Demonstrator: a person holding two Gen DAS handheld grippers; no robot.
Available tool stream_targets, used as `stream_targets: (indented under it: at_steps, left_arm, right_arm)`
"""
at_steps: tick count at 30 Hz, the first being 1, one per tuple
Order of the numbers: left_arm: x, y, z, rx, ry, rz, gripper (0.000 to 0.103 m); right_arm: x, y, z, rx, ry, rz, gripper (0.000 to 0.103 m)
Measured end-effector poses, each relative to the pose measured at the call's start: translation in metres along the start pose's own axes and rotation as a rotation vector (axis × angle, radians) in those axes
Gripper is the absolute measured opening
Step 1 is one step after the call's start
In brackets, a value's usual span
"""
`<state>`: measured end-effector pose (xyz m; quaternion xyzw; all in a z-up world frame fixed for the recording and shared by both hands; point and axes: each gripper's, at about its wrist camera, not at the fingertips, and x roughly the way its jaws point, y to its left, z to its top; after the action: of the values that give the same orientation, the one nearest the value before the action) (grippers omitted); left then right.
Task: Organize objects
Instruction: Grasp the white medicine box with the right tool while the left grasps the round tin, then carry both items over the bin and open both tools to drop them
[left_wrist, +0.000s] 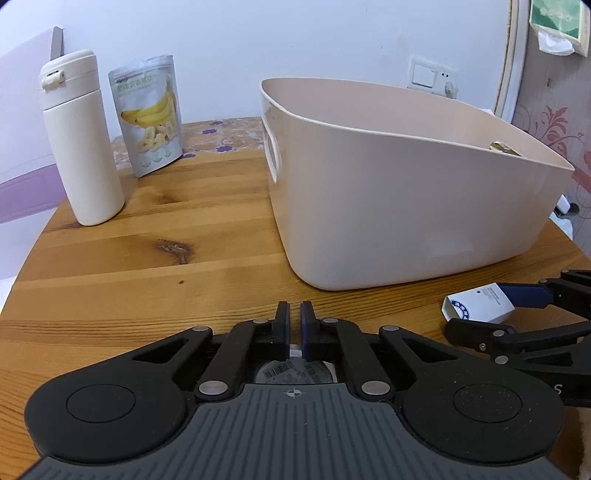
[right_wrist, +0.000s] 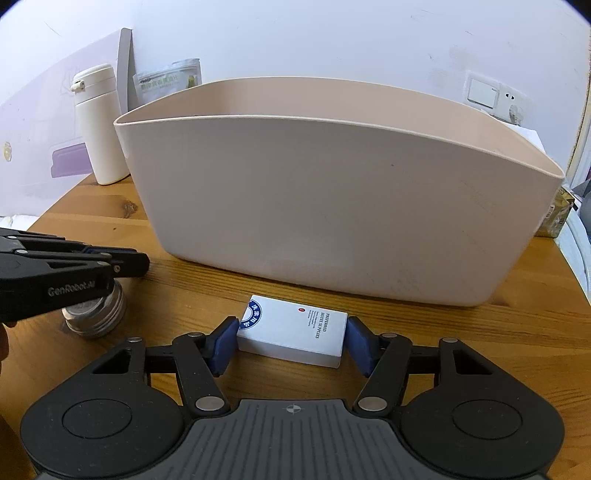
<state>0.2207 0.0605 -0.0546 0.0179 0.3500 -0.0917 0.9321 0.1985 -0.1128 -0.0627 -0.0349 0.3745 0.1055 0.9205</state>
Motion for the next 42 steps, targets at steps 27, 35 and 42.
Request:
stream_targets:
  at_steps: [27, 35, 42]
  left_arm:
    - [-0.039, -0.010, -0.025, 0.018, 0.029, 0.048, 0.055]
    - [-0.069, -0.027, -0.001, 0.069, -0.050, 0.028, 0.055]
    - [-0.093, -0.044, 0.028, 0.110, -0.126, 0.020, 0.055]
  right_arm:
    - [-0.023, -0.018, -0.012, 0.031, -0.022, 0.011, 0.060]
    - [-0.048, -0.033, -0.007, 0.054, -0.075, -0.001, 0.060]
    - [-0.075, -0.050, 0.004, 0.069, -0.146, -0.009, 0.060]
